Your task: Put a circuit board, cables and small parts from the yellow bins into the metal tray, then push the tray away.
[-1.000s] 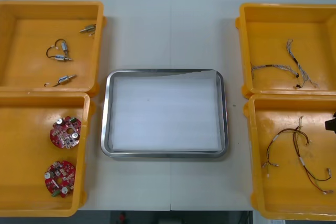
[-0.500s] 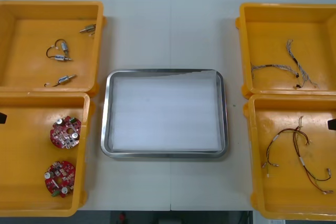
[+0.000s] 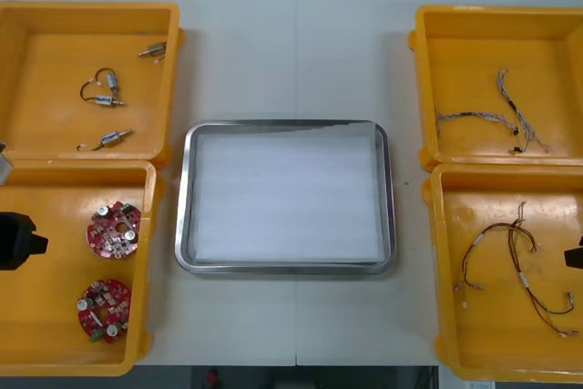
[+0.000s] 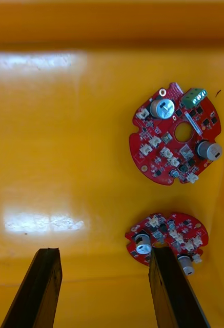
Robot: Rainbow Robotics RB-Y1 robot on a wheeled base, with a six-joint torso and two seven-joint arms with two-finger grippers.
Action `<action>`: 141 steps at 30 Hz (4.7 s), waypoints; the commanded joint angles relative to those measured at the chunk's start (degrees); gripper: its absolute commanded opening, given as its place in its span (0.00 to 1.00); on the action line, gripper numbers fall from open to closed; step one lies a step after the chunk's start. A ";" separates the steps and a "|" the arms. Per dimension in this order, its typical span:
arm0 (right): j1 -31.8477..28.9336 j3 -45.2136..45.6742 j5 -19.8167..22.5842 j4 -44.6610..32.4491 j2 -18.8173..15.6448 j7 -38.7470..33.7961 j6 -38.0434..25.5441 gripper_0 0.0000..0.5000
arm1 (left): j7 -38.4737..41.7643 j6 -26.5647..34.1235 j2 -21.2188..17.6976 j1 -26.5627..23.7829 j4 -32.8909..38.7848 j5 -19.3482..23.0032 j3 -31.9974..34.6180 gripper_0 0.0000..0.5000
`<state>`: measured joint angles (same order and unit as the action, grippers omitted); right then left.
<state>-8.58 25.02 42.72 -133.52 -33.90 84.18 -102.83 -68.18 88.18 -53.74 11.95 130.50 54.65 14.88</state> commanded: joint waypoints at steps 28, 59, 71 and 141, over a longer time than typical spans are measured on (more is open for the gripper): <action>-10.93 -14.83 -3.35 13.55 -1.79 7.31 31.46 1.00 | 4.81 -20.33 -0.49 13.10 0.11 -13.96 -14.88 1.00; -10.49 -17.03 -3.35 16.37 -1.96 10.83 33.13 0.00 | 5.25 -28.15 0.04 13.10 -5.08 -17.21 -20.94 1.00; -7.59 -4.55 2.10 3.01 -1.96 10.92 15.47 0.00 | 5.34 -28.15 0.48 13.18 -5.08 -17.21 -21.21 0.10; 13.41 -3.76 17.04 -14.75 -13.65 4.41 -7.17 0.00 | 24.41 14.83 4.35 -44.30 0.99 -0.60 -34.92 0.00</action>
<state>3.74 21.80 59.20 -146.59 -45.70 89.98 -109.82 -46.20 104.46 -51.96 -28.81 132.20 55.72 -17.77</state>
